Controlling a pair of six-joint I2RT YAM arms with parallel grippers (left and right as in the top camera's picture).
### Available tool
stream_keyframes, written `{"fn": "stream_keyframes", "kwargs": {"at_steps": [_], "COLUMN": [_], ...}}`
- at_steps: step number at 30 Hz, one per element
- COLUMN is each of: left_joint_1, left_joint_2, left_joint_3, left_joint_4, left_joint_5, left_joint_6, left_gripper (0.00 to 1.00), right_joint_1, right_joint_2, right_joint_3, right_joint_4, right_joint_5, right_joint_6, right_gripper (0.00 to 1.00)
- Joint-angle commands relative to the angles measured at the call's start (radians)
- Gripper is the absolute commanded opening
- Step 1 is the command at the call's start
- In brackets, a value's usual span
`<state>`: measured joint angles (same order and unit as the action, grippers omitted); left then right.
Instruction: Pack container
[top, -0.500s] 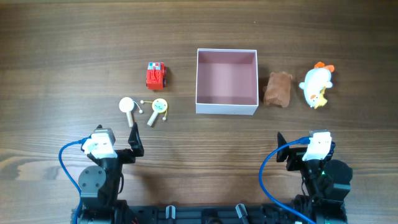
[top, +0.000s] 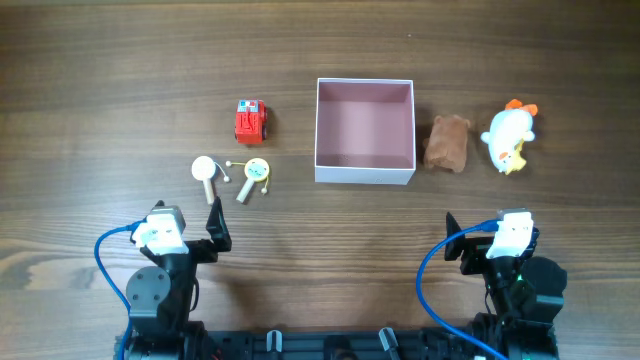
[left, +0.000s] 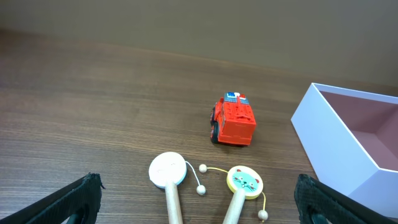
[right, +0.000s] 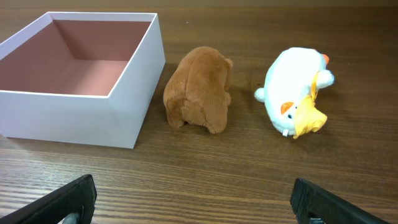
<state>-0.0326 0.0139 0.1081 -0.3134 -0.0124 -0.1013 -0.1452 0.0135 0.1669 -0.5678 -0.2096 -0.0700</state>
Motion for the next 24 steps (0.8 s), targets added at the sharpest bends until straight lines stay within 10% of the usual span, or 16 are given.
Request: {"fn": "stream_keyframes", "kwargs": {"at_steps": [1, 6, 14, 24], "left_joint_1": [-0.005, -0.005, -0.005, -0.004], "left_joint_2": [-0.011, -0.011, -0.005, 0.12], "left_joint_3": [-0.011, -0.011, -0.008, 0.225], "left_joint_4": [0.003, 0.003, -0.011, -0.248], "left_joint_5": [0.015, 0.015, 0.206, 0.188], "left_joint_6": [0.016, 0.016, -0.105, -0.229], "left_gripper": [1.0, 1.0, 1.0, 0.99], "right_joint_1": [0.002, 0.002, 0.002, 0.002], "right_joint_2": [-0.009, -0.009, -0.009, 0.213], "right_joint_3": [-0.008, -0.008, -0.008, 0.213], "right_joint_4": [-0.001, 0.069, 0.086, 0.13], "right_joint_5": [-0.009, -0.067, -0.185, -0.292], "right_joint_6": [-0.008, 0.06, 0.774, 0.52], "right_gripper": [1.0, 1.0, 1.0, 1.0]}}
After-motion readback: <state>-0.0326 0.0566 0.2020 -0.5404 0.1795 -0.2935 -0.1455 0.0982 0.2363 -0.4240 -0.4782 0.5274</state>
